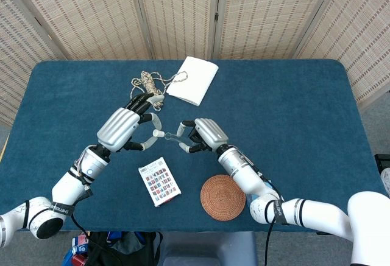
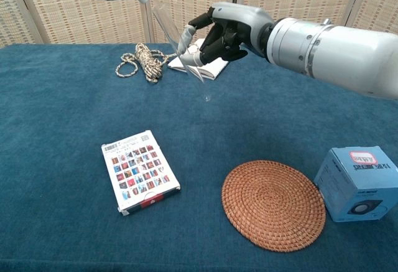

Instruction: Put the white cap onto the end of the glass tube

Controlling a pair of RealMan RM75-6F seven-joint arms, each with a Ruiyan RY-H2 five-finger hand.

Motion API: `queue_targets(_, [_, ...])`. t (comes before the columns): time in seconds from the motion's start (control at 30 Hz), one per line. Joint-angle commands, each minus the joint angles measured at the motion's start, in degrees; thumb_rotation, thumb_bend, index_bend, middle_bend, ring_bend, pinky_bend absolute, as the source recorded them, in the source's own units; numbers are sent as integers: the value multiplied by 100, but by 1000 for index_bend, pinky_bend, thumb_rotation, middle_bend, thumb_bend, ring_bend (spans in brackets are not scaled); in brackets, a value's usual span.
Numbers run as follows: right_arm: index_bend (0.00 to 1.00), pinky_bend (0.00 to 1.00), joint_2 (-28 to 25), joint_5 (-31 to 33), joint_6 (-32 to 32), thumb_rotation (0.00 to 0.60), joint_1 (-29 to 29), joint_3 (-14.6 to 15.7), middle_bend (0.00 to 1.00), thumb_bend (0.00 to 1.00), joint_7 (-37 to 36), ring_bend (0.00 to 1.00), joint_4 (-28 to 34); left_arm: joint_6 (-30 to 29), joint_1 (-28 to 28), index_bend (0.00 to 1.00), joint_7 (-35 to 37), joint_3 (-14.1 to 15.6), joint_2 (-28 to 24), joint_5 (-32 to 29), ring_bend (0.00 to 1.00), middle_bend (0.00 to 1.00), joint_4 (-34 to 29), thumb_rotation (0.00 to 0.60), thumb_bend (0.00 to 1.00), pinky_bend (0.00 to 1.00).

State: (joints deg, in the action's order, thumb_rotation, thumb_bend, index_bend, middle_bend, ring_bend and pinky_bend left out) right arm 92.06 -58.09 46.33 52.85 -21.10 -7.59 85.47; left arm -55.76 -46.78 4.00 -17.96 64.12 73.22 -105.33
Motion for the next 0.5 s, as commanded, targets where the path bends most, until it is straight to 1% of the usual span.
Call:
queue_targets(0.03, [957, 1000, 4, 35, -19, 600, 21, 1, 1000, 537, 31, 1000, -13, 33, -36, 581, -69, 9, 8, -46, 0, 44, -35, 600, 437, 0])
queue_targets(0.5, [958, 1000, -17, 187, -45, 600, 85, 17, 1000, 538, 190, 1000, 45, 68, -180, 581, -400, 31, 130, -238, 0, 44, -34, 600, 438, 0])
